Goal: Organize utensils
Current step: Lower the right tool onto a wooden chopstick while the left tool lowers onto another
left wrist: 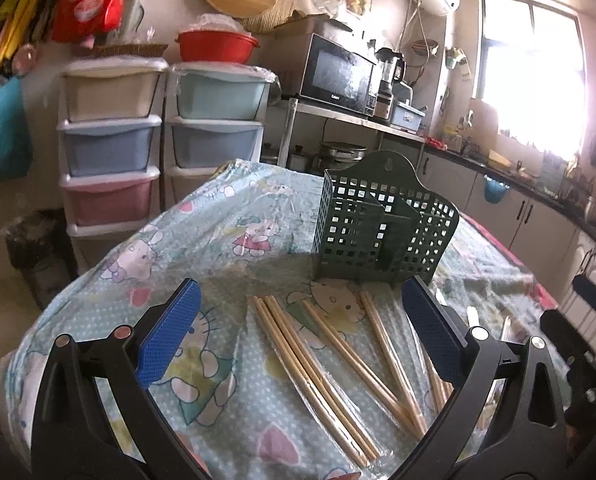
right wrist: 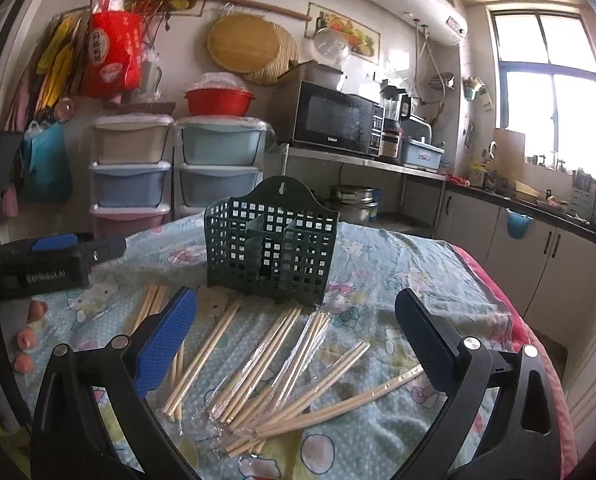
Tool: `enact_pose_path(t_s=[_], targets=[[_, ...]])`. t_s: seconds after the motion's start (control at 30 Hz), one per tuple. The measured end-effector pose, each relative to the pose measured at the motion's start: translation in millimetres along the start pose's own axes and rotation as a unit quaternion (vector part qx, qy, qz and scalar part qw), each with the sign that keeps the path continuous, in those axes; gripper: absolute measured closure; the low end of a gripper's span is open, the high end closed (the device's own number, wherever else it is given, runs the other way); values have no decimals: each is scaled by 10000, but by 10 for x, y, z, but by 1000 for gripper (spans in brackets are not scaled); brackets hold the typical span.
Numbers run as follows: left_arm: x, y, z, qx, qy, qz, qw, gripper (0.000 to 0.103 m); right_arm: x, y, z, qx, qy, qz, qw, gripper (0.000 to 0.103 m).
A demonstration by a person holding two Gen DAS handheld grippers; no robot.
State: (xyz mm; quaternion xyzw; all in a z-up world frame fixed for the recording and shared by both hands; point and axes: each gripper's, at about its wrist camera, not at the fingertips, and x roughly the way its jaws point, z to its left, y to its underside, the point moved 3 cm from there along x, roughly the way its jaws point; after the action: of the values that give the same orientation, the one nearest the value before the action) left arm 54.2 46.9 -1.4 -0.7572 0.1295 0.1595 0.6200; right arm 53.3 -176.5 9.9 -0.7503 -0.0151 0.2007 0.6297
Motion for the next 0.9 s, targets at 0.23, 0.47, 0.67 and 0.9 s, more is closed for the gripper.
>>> enact_pose_path(t_s=[0.23, 0.47, 0.67, 0.9], targets=[[172, -85, 76, -130, 284, 369, 9988, 10, 234, -63, -54, 97, -80, 400, 9991, 6], [443, -63, 130, -368, 511, 1053, 9924, 40, 521, -90, -128, 161, -79, 871, 9960, 6], [623, 33, 209, -550, 503, 1573, 9847, 57, 734, -49, -180, 195, -172, 1220, 9922, 9], [821, 111, 331, -812, 473, 2026, 9747, 65, 1001, -7, -205, 289, -378, 1689, 9845, 27]])
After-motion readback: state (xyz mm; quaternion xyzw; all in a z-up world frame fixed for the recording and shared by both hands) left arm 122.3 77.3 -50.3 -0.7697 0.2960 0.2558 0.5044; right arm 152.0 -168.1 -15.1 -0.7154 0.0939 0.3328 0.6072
